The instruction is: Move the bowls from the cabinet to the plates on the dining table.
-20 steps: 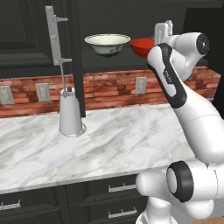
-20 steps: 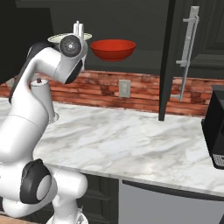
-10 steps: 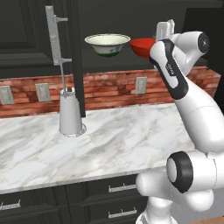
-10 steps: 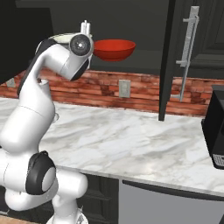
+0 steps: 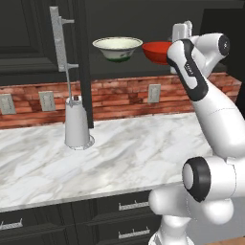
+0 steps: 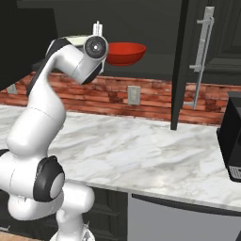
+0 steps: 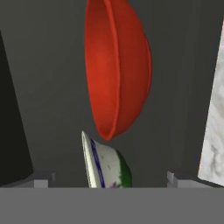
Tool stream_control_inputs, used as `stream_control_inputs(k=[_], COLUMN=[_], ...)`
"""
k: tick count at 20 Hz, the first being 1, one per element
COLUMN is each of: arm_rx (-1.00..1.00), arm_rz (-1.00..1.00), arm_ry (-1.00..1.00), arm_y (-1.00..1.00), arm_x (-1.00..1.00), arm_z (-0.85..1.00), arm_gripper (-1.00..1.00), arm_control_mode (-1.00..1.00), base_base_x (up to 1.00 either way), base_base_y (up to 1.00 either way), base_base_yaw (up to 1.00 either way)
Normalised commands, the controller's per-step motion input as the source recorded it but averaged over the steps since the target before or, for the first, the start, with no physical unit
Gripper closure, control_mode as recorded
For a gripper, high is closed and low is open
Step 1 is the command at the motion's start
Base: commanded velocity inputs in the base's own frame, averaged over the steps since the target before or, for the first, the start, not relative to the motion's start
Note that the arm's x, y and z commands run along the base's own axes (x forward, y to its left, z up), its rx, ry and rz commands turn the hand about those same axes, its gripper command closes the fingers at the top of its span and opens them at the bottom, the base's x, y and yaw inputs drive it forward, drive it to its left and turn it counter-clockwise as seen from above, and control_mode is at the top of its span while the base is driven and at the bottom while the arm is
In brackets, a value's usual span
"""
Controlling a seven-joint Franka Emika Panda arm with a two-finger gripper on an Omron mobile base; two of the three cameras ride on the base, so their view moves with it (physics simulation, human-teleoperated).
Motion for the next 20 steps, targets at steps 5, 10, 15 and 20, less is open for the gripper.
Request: stream_control_inputs(k=[5,10,15,20], arm_rx=[-0.04,-0.02,-0.03,-0.02], arm_rz=[0.02,0.03,0.01,0.0], arm_ry=[0.0,0.0,-0.04,-0.02], arm_y=[-0.14,-0.19,-0.15,-0.11], arm_x=[0.14,0.12,0.02,0.07], arm_z=[0.0,0.0,0.0,-0.04], arm_gripper=[-1.0,-1.0,-1.0,-1.0], arm_control_mode=[-1.0,-1.0,-1.0,-1.0], base_base_x=[0.0,0.0,0.0,0.0], base_base_y=[0.0,0.0,0.0,0.0], base_base_yaw=[0.0,0.0,0.0,0.0])
